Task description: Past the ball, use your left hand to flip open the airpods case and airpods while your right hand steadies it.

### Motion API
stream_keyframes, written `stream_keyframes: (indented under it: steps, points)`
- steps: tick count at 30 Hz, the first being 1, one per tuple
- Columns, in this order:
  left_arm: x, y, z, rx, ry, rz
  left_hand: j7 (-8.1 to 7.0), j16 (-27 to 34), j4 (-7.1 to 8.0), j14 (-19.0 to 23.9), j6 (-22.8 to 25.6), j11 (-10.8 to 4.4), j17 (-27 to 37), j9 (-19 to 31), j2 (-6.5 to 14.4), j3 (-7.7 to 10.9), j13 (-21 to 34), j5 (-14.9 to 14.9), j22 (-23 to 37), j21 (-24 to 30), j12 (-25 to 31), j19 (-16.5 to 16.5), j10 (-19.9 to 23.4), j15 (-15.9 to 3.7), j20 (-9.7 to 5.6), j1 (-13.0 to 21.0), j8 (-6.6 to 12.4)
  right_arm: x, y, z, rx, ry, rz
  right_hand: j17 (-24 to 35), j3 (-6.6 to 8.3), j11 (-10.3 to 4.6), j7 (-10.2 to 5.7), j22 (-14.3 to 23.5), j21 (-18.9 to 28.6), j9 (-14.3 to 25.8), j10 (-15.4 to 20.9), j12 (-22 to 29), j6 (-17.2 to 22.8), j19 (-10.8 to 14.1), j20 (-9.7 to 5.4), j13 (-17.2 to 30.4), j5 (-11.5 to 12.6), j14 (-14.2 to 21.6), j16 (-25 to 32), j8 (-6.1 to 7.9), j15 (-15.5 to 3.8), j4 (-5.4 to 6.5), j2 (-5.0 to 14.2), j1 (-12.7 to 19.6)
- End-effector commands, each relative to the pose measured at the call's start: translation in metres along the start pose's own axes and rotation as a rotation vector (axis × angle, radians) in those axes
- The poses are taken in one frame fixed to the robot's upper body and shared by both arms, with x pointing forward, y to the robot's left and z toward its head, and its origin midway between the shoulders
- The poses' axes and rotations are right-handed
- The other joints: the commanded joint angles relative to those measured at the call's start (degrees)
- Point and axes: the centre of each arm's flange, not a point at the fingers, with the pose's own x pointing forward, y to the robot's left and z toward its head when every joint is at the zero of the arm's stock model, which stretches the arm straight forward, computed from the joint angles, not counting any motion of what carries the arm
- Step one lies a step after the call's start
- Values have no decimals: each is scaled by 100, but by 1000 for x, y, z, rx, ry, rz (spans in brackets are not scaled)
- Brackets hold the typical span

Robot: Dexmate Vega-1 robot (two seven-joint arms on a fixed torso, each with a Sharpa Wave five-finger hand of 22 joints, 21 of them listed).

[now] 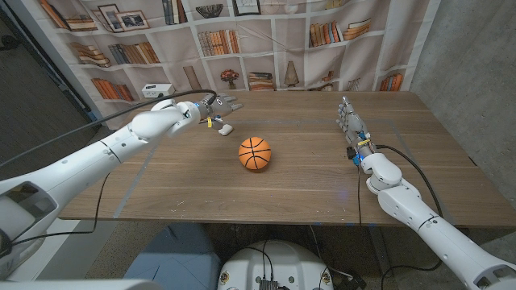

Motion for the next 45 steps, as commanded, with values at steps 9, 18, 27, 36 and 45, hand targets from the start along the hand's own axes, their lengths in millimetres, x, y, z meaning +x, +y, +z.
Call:
stream_keyframes:
  steps: [9, 18, 27, 36, 45]
  points:
    - [4, -13, 4, -22, -5, -1, -69, 21, 6, 45, -523, -36, 9, 16, -95, 75, 9, -1, 5, 54, 43, 82, 110, -27, -15, 30, 0, 0, 3, -3, -13, 20, -1, -8, 24, 2, -14, 9, 38, 24, 1, 17, 19, 22, -26, -4, 37, -508, 49, 13, -22, -40, 57, 15]
    - [6, -17, 3, -12, -2, -11, -55, 2, 8, 15, -568, -24, 9, 16, -95, 105, 9, -3, 7, 47, 27, 74, 78, -9, -12, 62, -25, 3, 10, -1, -13, 11, 12, -10, 29, 8, -13, 9, 35, 24, 2, 17, 16, 22, -31, -5, 40, -509, 47, 12, -23, -47, 71, 28]
    - [4, -24, 0, -26, 8, -19, -50, 0, 9, 15, -564, -36, 10, 17, -101, 126, 9, -5, 9, 44, 19, 70, 63, -3, -8, 85, -28, 4, 11, -1, -12, 8, 15, -12, 32, 10, -14, 8, 35, 24, 1, 17, 20, 27, -34, -5, 41, -511, 46, 13, -22, -53, 80, 38]
    - [6, -23, 0, 7, -6, -19, -57, -3, 11, 11, -567, -33, 10, 17, -108, 141, 9, -7, 10, 38, 19, 54, 67, -3, -2, 101, -33, 4, 13, -4, -13, 15, 17, -14, 31, -5, -13, 8, 34, 24, 5, 17, 23, 33, -35, -5, 42, -499, 49, 14, -35, -59, 84, 46]
    - [9, -26, -5, 2, 0, -30, -62, -7, 15, 4, -560, -31, 11, 17, -119, 156, 9, -10, 11, 36, 9, 48, 46, 7, 4, 114, -34, 3, 10, -4, -13, 23, 5, -16, 30, -6, -8, 8, 32, 24, 4, 17, 26, 32, -37, -5, 42, -501, 47, 14, -32, -65, 85, 52]
